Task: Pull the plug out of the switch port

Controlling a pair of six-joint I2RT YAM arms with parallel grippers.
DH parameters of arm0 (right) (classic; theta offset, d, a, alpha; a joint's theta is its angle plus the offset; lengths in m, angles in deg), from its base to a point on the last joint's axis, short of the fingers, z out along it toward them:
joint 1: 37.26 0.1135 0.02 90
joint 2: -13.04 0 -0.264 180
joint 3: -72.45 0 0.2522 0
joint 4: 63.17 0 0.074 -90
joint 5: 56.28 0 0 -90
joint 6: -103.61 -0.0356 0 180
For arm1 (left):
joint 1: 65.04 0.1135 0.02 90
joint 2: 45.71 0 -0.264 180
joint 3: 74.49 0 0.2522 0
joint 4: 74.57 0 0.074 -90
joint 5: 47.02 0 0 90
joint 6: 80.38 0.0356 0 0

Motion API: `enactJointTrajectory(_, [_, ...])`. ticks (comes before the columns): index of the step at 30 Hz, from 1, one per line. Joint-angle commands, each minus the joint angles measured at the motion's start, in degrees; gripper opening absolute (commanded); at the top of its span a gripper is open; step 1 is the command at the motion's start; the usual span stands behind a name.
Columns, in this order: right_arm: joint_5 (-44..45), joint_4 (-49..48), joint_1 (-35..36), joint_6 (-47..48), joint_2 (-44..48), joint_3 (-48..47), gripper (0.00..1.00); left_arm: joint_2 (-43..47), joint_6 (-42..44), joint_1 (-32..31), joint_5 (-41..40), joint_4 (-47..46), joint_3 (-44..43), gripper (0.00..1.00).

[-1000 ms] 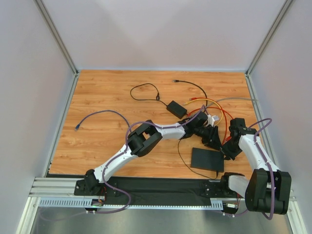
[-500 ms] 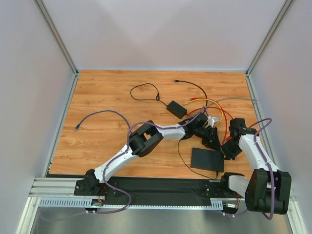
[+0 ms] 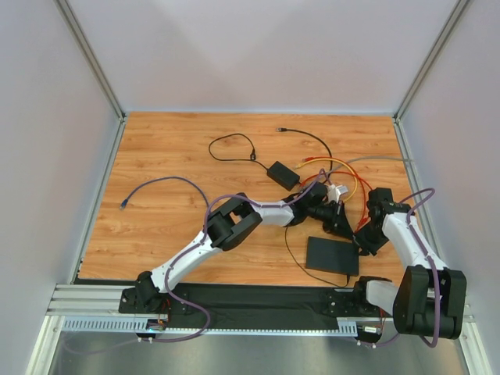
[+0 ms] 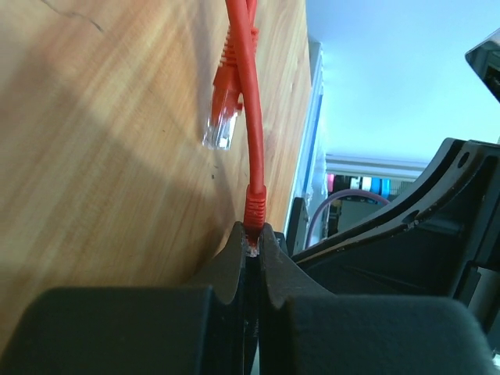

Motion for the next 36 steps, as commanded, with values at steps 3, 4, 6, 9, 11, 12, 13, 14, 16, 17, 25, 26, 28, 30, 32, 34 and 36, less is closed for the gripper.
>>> enactJointTrajectory(3, [2.15,-2.82,0.22,-0.69,-2.16,2.37,0.17,0.87,-2.19,1.54,-1.77,-11.72,1.55,0.00])
enactJointTrajectory(4, [2.15,-2.74,0.22,-0.69,-2.25,2.37,0.17,1.04,-3.42,1.72,-2.56,-13.41,2.95,0.00])
enactJointTrajectory(6, [2.33,-2.56,0.22,-0.69,-2.60,2.28,0.17,1.22,-6.58,2.07,-4.14,-18.58,4.80,0.00])
enactJointTrajectory(9, [2.24,-2.65,0.22,-0.78,-3.57,2.28,0.17,0.43,-7.91,2.25,-5.73,-20.20,4.81,0.00])
enactJointTrajectory(11, [2.41,-2.82,0.22,-0.87,-3.66,2.37,0.17,-0.45,-8.44,2.16,-5.90,-19.76,2.97,0.00])
enactJointTrajectory(12, [2.33,-2.91,0.22,-0.87,-3.48,2.45,0.17,-0.71,-8.35,2.16,-5.82,-18.88,2.26,0.00])
enactJointTrajectory(13, [2.41,-2.83,0.22,-0.95,-3.39,2.37,0.17,-0.80,-6.79,2.33,-5.73,-17.75,0.43,0.00])
enactJointTrajectory(14, [2.50,-2.82,0.22,-0.96,-3.31,2.37,0.16,-0.63,-5.21,2.42,-5.73,-13.64,-0.81,0.00])
enactJointTrajectory(16, [2.50,-3.00,0.22,-0.52,-2.60,2.28,0.16,0.59,1.53,3.03,-5.99,-8.01,-4.06,0.00])
enactJointTrajectory(17, [2.50,-3.00,0.22,-0.17,-1.82,2.11,0.16,1.04,4.36,3.30,-6.60,-0.23,-5.55,0.00])
enactJointTrajectory(25, [1.01,-4.14,0.22,1.50,3.28,1.75,0.24,5.79,24.77,7.25,-11.44,20.66,-10.66,0.04])
enactJointTrajectory(26, [0.92,-4.32,0.22,1.42,4.24,1.84,0.24,5.88,26.78,8.13,-11.70,22.76,-10.75,0.06])
enactJointTrajectory(28, [0.66,-4.76,0.22,1.33,4.95,1.84,0.24,6.05,28.38,9.01,-11.44,24.44,-10.66,0.10])
enactJointTrajectory(30, [0.39,-5.11,0.22,1.24,5.75,1.93,0.24,6.75,29.53,10.24,-11.18,26.38,-9.97,0.23])
enactJointTrajectory(32, [-0.13,-5.28,0.22,1.68,6.62,1.93,0.24,8.33,29.70,10.86,-10.48,24.82,-7.69,0.33])
enactJointTrajectory(34, [-0.13,-5.02,0.22,2.03,7.59,1.58,0.25,11.75,30.49,11.04,-10.04,23.84,-3.91,0.36])
enactJointTrajectory(36, [-0.22,-4.85,0.22,1.95,9.26,1.31,0.26,15.61,31.19,11.04,-10.04,23.67,-0.58,0.41])
